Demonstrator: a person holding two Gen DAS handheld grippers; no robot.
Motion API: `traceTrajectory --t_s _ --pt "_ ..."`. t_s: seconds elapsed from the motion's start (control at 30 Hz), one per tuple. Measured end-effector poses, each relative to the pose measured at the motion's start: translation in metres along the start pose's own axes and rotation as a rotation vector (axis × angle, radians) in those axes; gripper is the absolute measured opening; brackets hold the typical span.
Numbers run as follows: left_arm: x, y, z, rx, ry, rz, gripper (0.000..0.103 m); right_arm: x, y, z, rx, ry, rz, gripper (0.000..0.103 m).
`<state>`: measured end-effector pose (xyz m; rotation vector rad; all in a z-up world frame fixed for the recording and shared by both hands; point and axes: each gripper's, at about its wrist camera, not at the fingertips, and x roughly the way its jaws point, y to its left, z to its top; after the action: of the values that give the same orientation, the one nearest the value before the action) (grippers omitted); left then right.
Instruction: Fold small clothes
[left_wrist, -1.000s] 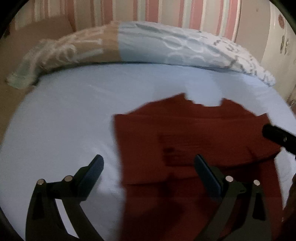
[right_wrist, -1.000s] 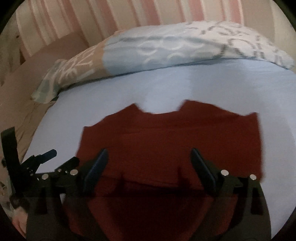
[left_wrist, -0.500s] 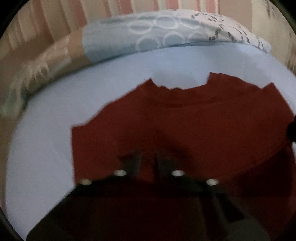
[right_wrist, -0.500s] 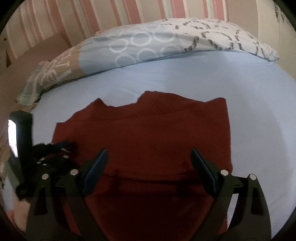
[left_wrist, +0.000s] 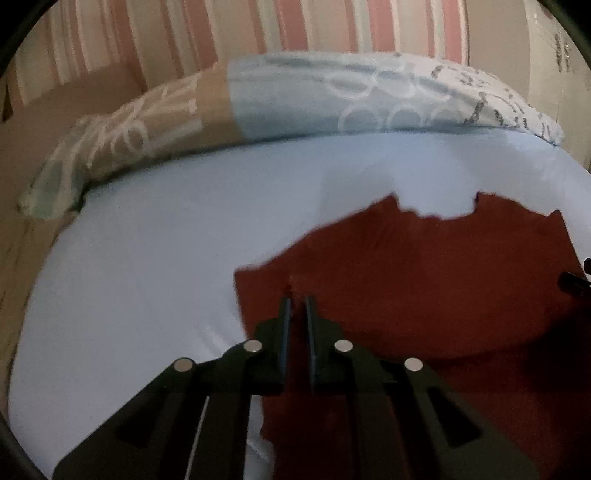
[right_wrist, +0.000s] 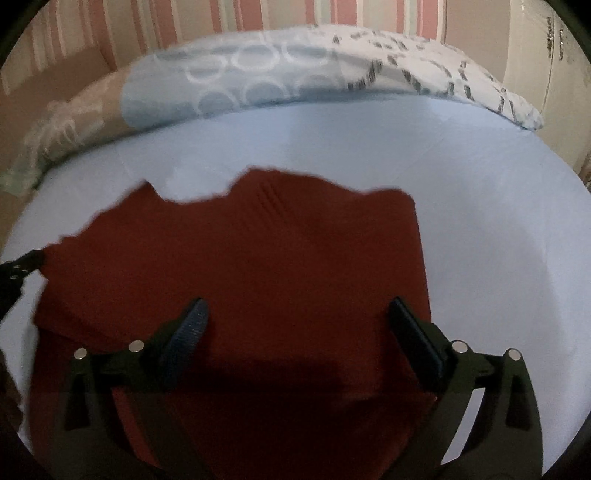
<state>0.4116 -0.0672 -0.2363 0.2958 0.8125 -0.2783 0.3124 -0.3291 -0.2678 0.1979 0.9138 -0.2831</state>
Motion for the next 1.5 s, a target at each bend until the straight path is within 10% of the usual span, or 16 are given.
traceTrajectory --t_s 0.2,0.3,0.4,0.7,1.07,1.5 --pt "0.014 0.008 -0.025 -0.028 0.054 0.023 0.014 0.016 -0.017 -0.014 -0.004 0.019 -0.044 0.100" --pt "-0.009 0.015 -0.023 -0.066 0.012 0.027 0.057 0.005 -0.020 -0.010 -0.001 -0.002 -0.059 0.100" --pt "-0.036 0.012 -0.010 -0.092 -0.071 -0.061 0.079 -0.015 -0.012 -0.004 -0.006 -0.069 0.012 0.100" --pt "0.019 -0.059 0.026 0.076 0.076 -0.111 0.082 0.006 0.047 -0.001 -0.185 0.019 0.071 0.100" --pt "0.002 -0.019 -0.001 -0.037 0.100 -0.107 0.082 0.016 -0.033 0.001 0.040 0.067 0.047 0.100" --pt "-0.159 -0.028 -0.051 -0.050 -0.047 -0.066 0.101 -0.172 0.010 -0.053 -0.074 -0.191 0.157 0.100"
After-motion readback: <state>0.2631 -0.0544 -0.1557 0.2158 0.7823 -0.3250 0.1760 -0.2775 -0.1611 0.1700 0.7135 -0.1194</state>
